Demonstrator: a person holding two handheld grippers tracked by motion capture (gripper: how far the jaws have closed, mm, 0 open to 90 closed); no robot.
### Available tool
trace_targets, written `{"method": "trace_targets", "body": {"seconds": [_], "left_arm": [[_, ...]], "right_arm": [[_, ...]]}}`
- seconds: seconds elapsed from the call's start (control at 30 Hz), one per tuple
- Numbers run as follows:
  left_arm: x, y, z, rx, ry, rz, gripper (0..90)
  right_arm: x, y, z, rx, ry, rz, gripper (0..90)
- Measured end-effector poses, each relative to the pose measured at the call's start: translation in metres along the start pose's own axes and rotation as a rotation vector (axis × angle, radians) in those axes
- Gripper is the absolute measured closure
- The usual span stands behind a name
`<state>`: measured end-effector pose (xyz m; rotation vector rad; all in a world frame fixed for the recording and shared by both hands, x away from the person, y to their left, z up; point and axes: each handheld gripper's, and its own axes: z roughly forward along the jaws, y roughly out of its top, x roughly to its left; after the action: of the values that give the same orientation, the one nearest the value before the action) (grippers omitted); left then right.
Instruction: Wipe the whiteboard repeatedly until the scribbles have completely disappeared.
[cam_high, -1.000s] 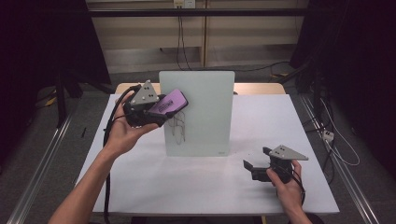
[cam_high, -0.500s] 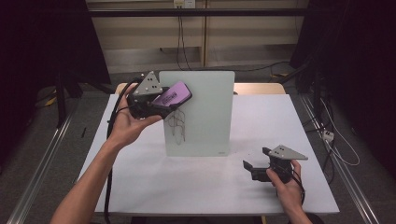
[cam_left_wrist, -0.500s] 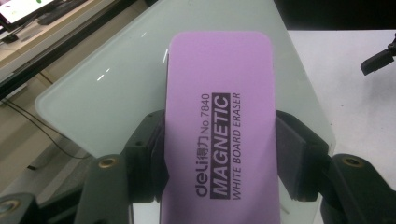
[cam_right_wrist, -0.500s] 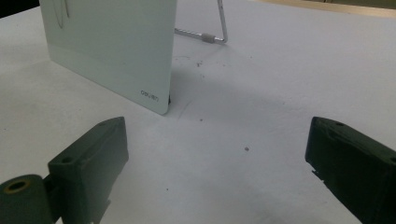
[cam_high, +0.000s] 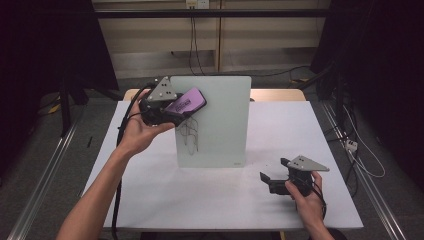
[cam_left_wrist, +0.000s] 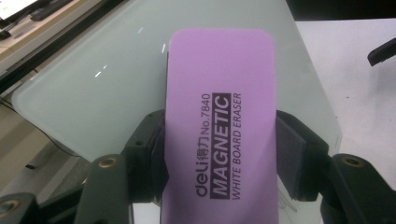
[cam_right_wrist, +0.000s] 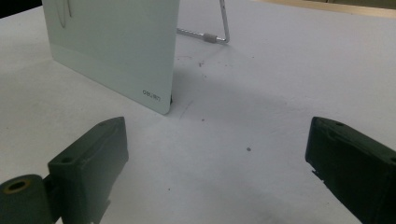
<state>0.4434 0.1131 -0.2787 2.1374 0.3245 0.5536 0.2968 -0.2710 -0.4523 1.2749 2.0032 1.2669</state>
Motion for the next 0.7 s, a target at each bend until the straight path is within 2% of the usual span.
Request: {"method": "trace_targets", "body": {"seconds": [0.1,0.3,0.7], "left_arm": [[0.001,-0.002,0.001,0.005,-0.011,-0.009,41.1],[-0.001,-0.005,0.003,0.022,-0.014,0.002,41.1],[-0.014,-0.021,0.011,0.063,-0.034,0.022,41.2]], "right_arm": [[0.0,0.0,0.0,0.001,0.002,-0.001,6.0],[0.0,0.0,0.0,0.001,0.006,0.0,6.0],[0.001,0.0,0.0,0.003,0.007,-0.005,6.0]]}}
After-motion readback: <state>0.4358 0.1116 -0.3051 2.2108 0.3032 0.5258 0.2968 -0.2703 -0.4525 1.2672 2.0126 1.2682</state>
